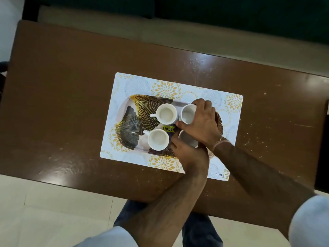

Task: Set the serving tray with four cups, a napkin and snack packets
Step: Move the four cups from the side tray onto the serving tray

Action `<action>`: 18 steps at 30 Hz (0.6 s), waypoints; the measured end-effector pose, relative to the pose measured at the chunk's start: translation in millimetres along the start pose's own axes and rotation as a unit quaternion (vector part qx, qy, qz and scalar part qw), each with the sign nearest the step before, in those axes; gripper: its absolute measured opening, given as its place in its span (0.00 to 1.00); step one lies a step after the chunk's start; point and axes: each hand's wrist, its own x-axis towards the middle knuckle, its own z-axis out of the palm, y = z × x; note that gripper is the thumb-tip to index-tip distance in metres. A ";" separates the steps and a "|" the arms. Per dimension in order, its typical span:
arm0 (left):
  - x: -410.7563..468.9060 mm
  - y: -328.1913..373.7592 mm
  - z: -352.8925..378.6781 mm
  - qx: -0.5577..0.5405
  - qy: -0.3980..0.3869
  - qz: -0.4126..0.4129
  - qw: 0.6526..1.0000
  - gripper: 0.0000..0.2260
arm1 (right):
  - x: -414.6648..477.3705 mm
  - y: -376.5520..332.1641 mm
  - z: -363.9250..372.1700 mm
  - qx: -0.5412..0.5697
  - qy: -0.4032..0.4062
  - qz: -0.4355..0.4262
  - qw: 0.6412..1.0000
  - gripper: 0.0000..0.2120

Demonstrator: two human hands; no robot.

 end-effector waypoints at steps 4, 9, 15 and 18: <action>3.9 5.7 7.8 -0.035 0.012 -0.061 0.997 0.32 | 0.9 -1.8 -0.6 0.010 -0.028 0.018 0.999 0.38; -2.1 5.7 4.8 -0.035 0.003 -0.048 0.998 0.35 | 0.3 -3.1 -3.5 0.022 -0.038 0.027 0.999 0.39; -31.8 -5.0 -34.9 -0.046 -0.061 0.005 0.997 0.34 | -17.4 -3.6 -17.1 0.031 0.020 0.005 0.999 0.42; -19.9 -1.5 -73.9 0.031 -0.085 0.150 0.985 0.22 | -31.6 -0.6 -31.2 -0.003 0.062 -0.062 0.996 0.33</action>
